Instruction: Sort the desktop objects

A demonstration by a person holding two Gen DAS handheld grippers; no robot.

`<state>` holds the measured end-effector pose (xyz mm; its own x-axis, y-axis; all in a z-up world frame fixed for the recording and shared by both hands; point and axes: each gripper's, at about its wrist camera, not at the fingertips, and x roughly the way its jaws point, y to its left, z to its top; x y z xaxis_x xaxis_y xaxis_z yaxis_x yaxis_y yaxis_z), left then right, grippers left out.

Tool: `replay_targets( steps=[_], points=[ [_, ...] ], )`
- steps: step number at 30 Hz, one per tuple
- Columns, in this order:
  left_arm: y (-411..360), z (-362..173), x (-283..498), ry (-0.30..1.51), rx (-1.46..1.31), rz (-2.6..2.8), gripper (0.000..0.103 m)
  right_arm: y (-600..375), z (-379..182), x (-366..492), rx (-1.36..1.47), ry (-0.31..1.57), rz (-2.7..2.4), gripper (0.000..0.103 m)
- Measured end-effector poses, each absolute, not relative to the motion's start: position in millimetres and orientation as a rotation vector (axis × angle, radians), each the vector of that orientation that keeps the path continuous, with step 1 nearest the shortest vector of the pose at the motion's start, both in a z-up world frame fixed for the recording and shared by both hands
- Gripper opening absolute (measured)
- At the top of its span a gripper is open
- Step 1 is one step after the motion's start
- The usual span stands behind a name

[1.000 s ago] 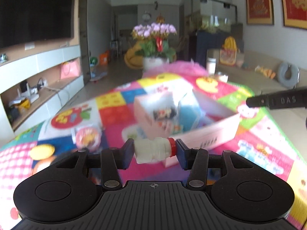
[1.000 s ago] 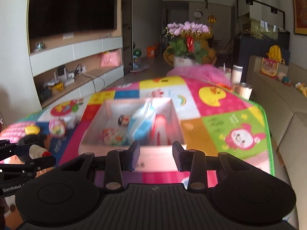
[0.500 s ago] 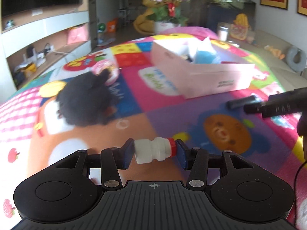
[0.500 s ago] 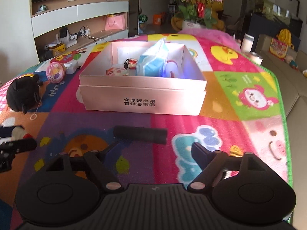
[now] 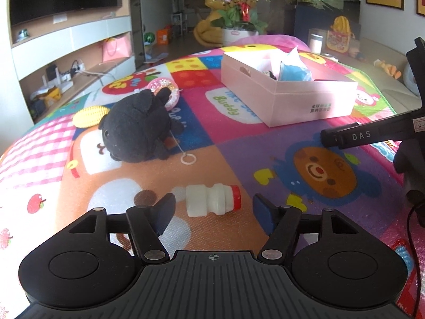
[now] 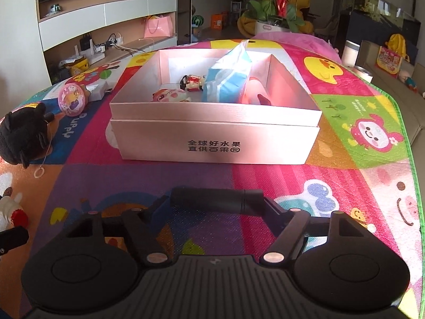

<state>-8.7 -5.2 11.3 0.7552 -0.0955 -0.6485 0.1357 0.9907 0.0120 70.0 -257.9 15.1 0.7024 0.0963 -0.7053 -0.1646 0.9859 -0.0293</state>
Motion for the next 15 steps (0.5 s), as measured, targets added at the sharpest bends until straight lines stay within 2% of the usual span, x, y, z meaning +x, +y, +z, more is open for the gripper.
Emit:
replay_targets(
  steps=[5, 8, 12, 15],
  points=[
    [-6.8, 7.8, -3.3, 0.716, 0.061, -0.123, 0.063, -261.2, 15.9, 69.3, -0.082, 0.779, 0.148, 0.074],
    [-9.2, 8.4, -3.2, 0.709, 0.077, -0.131, 0.049, -264.1, 17.5, 66.0, -0.077, 0.781, 0.153, 0.074],
    [-16.9, 17.0, -0.3, 0.687, 0.103, -0.163, 0.048, -271.5, 29.9, 56.9, -0.084, 0.755, 0.160, 0.074],
    [-31.4, 41.6, 13.2, 0.598, 0.129, -0.205, 0.048, -281.0, 65.3, 46.9, -0.099, 0.632, 0.128, 0.074]
  ],
)
